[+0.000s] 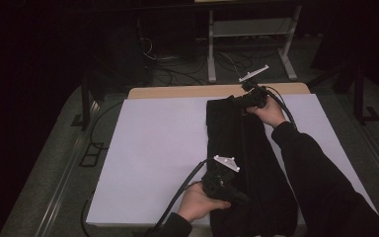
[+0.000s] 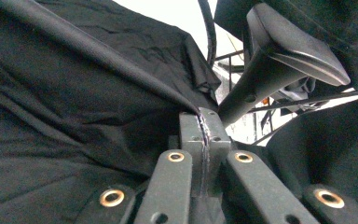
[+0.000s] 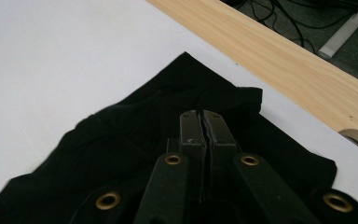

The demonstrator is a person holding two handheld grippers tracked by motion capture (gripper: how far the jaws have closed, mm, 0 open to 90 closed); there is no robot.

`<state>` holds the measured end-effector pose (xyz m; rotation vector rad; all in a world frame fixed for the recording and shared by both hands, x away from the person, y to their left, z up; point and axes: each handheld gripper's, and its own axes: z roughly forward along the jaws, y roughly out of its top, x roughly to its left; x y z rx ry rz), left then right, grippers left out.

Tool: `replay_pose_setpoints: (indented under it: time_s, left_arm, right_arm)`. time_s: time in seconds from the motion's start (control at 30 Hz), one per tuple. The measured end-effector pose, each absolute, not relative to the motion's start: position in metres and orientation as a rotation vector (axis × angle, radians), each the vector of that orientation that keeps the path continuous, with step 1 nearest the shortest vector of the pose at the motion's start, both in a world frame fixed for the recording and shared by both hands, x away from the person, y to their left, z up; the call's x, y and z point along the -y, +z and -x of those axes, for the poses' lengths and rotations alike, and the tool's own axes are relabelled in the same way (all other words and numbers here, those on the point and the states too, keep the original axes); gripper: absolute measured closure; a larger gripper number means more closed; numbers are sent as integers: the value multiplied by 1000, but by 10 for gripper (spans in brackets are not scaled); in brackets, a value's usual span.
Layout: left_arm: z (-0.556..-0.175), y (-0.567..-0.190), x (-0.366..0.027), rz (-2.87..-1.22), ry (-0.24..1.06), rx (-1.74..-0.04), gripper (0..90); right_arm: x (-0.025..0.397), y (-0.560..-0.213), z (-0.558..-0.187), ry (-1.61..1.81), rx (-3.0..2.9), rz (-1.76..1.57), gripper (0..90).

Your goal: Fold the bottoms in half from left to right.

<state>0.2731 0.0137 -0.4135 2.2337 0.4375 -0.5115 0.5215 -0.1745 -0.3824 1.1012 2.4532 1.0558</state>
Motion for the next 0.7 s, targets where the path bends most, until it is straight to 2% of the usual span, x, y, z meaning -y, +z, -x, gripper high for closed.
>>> replay_pose_setpoints:
  time_s: [0.7]
  left_arm:
    - [-276,-397,32,-2306,-507,-461,888]
  right_arm:
    - [190,-374,-518,996,-2429,-1065,866]
